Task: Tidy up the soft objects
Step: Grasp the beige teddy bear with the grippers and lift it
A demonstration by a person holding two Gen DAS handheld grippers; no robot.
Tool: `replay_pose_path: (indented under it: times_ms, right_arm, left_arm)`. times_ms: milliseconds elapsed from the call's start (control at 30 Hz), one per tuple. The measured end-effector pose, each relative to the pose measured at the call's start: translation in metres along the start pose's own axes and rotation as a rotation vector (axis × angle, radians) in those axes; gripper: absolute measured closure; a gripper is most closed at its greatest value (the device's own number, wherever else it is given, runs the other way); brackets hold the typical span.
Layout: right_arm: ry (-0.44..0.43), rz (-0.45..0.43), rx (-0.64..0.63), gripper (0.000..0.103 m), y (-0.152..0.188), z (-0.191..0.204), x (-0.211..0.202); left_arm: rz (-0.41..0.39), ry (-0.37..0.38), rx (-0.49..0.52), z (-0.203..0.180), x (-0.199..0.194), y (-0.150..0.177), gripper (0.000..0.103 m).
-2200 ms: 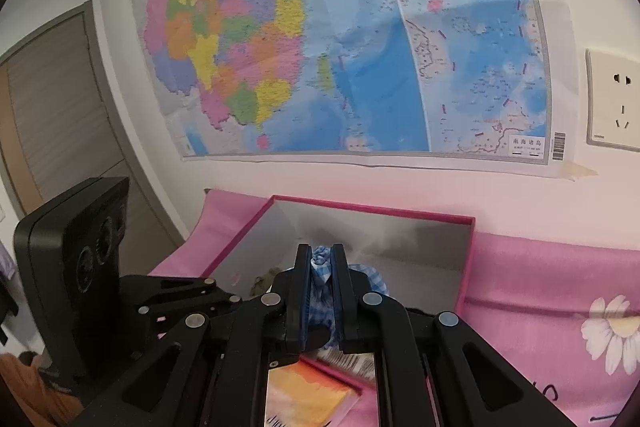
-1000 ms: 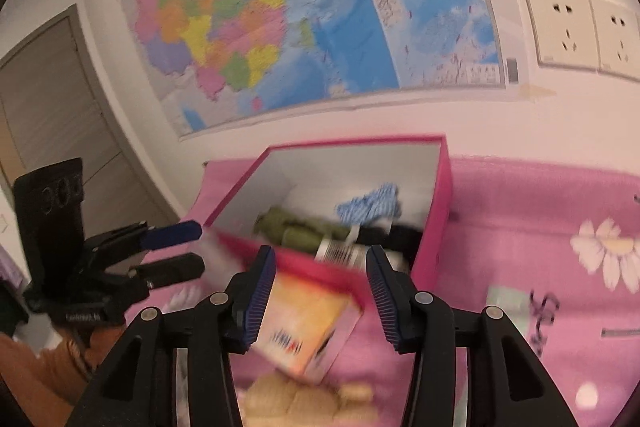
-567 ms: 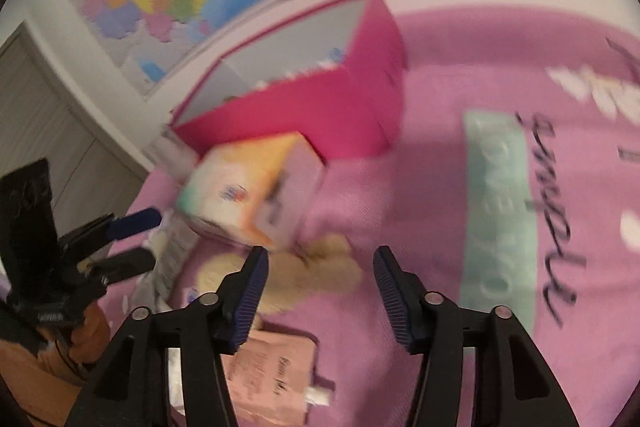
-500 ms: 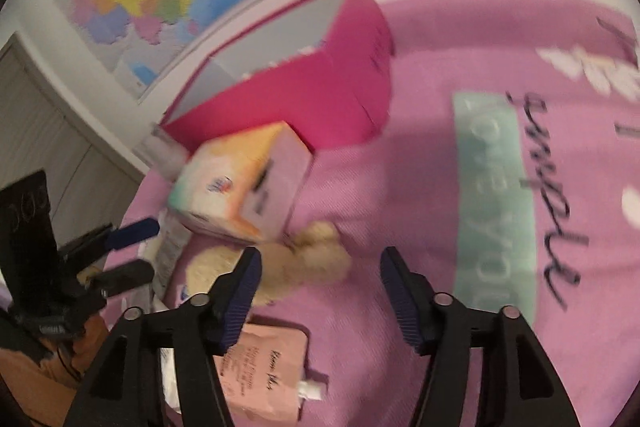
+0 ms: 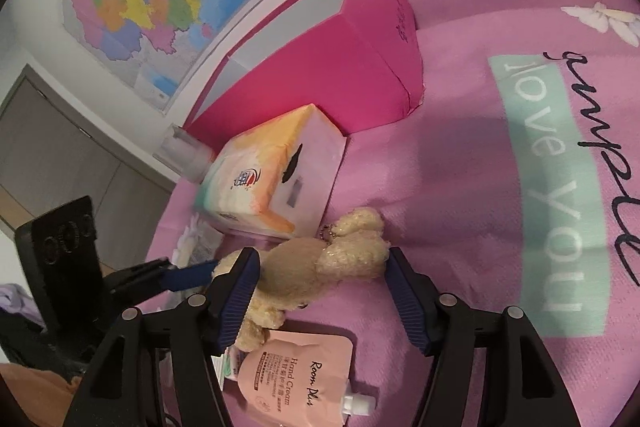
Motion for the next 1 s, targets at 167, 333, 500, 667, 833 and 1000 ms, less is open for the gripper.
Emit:
replay_pose_path:
  times_ms: [167,333,500,667,833,1000]
  right_arm:
    - [-0.001,-0.017,-0.036,0.064,0.002,0.004,-0.006]
    - [0.061,-0.042,-0.075,0.082,0.004,0.009,-0.013]
    - [0.095,-0.071,-0.115,0.083,0.007,0.021,-0.016]
    - [0.083,-0.103,-0.135,0.083,0.008,0.028,-0.027]
    - [0.084,-0.138,-0.152,0.084,0.008,0.036,-0.039]
    - [0.075,-0.163,-0.169,0.084,0.007,0.045,-0.049]
  left_arm:
    - [0.001,0.027,0.004,-0.001,0.001,-0.001,0.055]
    - [0.012,0.047,0.001,-0.001,0.001,-0.001,0.056]
    - [0.01,0.062,-0.01,-0.002,0.001,-0.004,0.056]
    - [-0.021,0.069,0.015,-0.009,-0.009,-0.004,0.058]
    - [-0.056,0.065,0.03,-0.014,-0.022,-0.005,0.058]
    - [-0.092,0.059,0.032,-0.016,-0.034,-0.005,0.058]
Point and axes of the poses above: each gripper's, at about its wrist camera, not at the fingertips, and x roughly the way its jaws point, z to its left, y to its underside, the point moved 3 cm from there along x, roughly the way its jaws point, and after that the axes turned 11 degrees about z, right-handed, at the moved point
